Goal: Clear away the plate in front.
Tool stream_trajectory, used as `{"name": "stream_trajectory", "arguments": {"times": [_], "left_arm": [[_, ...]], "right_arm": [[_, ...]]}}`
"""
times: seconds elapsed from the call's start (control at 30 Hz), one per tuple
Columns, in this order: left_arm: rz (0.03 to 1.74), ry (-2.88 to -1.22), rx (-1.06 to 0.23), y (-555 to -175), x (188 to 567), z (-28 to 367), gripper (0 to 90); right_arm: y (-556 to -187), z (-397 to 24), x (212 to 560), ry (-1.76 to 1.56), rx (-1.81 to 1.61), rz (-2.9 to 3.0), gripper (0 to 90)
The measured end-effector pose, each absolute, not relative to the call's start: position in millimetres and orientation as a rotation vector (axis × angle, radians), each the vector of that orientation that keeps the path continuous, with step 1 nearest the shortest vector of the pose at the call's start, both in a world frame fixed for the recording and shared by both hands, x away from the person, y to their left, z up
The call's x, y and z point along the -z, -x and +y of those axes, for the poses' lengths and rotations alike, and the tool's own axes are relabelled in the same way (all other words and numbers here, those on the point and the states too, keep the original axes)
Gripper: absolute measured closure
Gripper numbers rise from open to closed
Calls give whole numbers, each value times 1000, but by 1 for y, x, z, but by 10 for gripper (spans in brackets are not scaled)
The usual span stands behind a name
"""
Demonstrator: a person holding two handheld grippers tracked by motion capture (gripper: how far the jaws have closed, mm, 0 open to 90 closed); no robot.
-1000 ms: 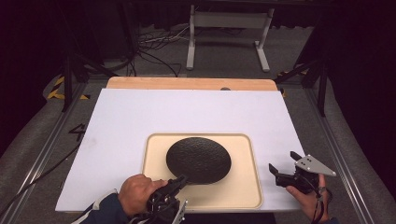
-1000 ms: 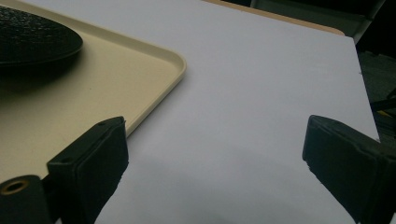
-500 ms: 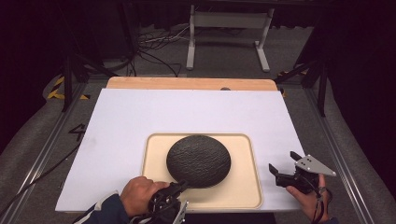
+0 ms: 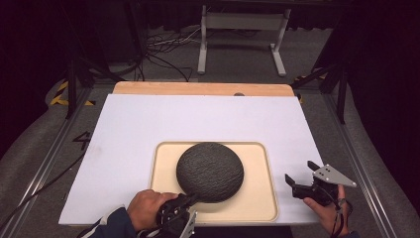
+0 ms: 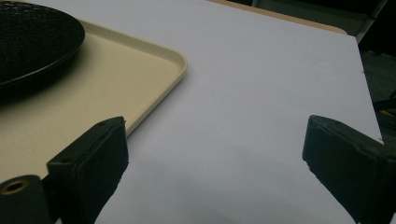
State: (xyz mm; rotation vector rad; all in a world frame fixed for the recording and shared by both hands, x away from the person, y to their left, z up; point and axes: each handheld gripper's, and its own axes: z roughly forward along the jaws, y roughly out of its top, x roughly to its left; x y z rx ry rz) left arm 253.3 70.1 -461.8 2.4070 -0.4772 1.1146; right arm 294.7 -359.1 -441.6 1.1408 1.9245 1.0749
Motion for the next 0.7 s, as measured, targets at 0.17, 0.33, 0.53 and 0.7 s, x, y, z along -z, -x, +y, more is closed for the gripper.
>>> {"name": "stream_trajectory", "arguments": {"times": [0.17,0.33,0.53,0.7], "left_arm": [[-463,-2416,-1077,-254,463,69,800],[-431,-2424,-1020,-258,464,70,782],[-404,-2422,-987,-260,463,71,768],[-374,-2419,-948,-261,459,74,720]], "right_arm": [[-295,-359,441,-1141,-1077,1923,74],[-295,-359,442,-1141,-1078,1925,75],[-295,-359,441,-1138,-1079,1927,75],[-295,-360,441,-1138,-1082,1924,75]]}}
